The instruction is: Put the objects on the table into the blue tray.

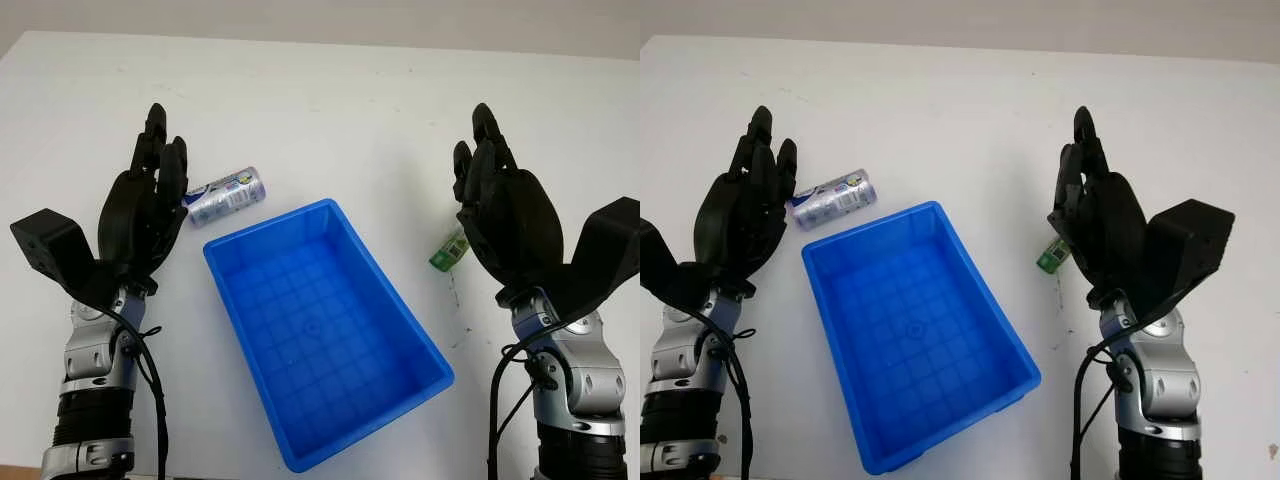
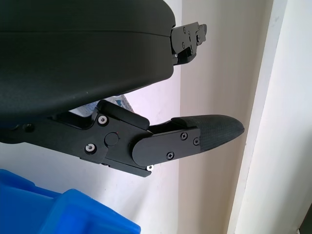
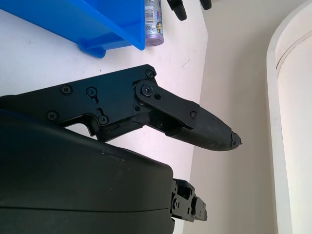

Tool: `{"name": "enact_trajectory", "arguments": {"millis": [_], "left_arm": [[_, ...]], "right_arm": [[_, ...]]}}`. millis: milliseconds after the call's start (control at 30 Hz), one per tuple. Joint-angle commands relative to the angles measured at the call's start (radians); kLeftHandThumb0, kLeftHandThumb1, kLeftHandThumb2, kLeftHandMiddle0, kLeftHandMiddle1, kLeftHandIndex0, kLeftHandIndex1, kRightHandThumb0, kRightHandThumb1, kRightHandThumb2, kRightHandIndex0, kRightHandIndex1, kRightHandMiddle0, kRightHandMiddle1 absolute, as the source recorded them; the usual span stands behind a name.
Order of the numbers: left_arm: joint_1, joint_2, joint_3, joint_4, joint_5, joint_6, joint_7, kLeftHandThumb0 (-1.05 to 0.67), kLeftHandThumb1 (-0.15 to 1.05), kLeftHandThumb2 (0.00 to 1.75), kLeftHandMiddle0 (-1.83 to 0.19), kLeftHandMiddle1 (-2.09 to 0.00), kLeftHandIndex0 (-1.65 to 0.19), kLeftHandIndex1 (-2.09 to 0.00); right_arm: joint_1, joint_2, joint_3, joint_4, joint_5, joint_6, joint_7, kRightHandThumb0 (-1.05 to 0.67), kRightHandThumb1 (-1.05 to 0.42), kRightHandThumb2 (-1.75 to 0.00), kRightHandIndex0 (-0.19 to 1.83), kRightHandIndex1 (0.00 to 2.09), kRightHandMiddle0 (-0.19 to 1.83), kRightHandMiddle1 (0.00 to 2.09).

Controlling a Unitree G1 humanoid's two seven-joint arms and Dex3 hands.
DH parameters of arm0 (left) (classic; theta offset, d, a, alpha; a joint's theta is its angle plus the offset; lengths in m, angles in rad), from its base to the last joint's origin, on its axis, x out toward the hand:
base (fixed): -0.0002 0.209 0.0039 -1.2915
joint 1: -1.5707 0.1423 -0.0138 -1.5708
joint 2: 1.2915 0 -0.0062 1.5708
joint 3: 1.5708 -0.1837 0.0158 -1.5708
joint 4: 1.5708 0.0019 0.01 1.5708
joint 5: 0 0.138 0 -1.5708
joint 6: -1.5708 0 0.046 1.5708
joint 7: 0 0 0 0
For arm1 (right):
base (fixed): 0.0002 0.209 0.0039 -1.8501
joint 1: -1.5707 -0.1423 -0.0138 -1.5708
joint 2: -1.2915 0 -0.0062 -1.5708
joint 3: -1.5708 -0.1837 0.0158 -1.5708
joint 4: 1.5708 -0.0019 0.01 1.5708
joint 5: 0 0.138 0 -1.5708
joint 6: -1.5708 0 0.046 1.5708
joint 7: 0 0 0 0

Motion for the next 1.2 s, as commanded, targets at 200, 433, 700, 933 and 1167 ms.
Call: {"name": "enact_trajectory", "arguments": {"millis": [200, 433, 700, 933, 1167], "left_arm": [[-0.006, -0.009, -0.008, 0.015, 0.009, -0.02, 0.002, -0.75, 1.05, 0.59, 0.19, 0.0, 0.19, 0.0], [-0.02, -0.035, -0.017, 0.042, 0.011, -0.035, 0.014, -0.75, 1.05, 0.59, 0.19, 0.0, 0.19, 0.0], [-0.004, -0.047, -0.016, 0.019, 0.001, -0.025, 0.023, -0.77, 1.05, 0.57, 0.19, 0.0, 0.19, 0.0], [-0.005, -0.031, -0.007, 0.028, -0.005, -0.031, 0.006, -0.76, 1.05, 0.57, 0.19, 0.0, 0.19, 0.0], [-0.019, -0.015, -0.006, 0.033, 0.001, -0.032, -0.009, -0.76, 1.05, 0.59, 0.19, 0.0, 0.19, 0.0]], "right_arm": [[-0.012, -0.007, -0.02, 0.019, 0.026, -0.01, 0.02, -0.75, -1.05, -0.82, -0.19, 0.0, -0.19, 0.0], [-0.072, -0.038, -0.116, 0.069, 0.072, -0.194, 0.068, -0.72, -1.05, -0.61, -0.14, 0.03, -0.16, 0.02], [-0.275, -0.388, -0.146, 0.3, -0.027, -0.277, 0.271, -0.56, -0.81, -0.04, -0.03, 0.95, -0.11, 1.23], [-0.344, -0.636, -0.001, 0.324, -0.244, -0.355, 0.441, -0.44, -0.63, -0.05, 0.12, 0.65, 0.09, 0.82], [-0.404, -0.744, 0.127, 0.324, -0.428, -0.441, 0.547, -0.37, -0.61, -0.06, 0.46, 0.18, 0.54, 0.12]]}}
